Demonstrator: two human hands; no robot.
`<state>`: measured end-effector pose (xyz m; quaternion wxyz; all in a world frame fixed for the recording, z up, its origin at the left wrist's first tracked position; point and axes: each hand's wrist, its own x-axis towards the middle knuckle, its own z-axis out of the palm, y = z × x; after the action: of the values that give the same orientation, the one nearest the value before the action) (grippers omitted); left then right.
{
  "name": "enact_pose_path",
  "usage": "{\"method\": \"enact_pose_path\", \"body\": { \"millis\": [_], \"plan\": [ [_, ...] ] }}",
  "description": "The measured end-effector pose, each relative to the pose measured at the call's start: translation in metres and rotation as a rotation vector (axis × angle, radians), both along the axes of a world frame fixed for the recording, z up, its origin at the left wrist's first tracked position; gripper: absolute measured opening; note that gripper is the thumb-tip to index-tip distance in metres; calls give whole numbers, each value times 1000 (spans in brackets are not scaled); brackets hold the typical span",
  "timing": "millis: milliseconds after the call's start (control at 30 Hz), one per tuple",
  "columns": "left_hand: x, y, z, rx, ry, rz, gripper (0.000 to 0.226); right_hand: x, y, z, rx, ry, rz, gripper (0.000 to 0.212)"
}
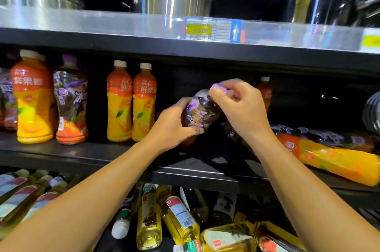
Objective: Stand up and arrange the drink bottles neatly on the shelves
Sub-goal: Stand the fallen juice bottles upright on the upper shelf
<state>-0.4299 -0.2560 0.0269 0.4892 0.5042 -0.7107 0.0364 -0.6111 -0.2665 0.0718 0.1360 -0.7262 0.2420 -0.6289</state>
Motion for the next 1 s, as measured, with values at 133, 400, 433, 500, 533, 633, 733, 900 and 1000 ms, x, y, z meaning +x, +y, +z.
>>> {"method": "enact_pose_path", "body": {
  "millis": [133,400,433,500,533,633,733,900,1000],
  "plan": [
    [19,33,-3,-87,128,-42,55,10,-21,-13,222,-61,238,36],
    [62,80,-2,-100,343,15,36,70,-87,-28,305,655,-220,56],
    [67,81,-2,-88,361,31,34,77,-96,-27,301,733,-246,65],
    [75,78,-4,-63,414,62,27,89,-114,-26,329,860,-294,72],
    [79,75,-5,-60,457,73,25,95,-124,-27,358,916,-320,71],
    [88,67,-8,-74,583,73,22,106,-139,-32,420,1096,-418,57],
    [93,63,-8,-63,614,55,29,112,-128,-32,241,1136,-595,31],
    [101,58,-11,-30,616,57,37,100,-93,-9,314,1213,-513,21],
    [100,57,-14,-29,617,55,38,87,-68,6,468,1293,-440,43]
  ]
}}
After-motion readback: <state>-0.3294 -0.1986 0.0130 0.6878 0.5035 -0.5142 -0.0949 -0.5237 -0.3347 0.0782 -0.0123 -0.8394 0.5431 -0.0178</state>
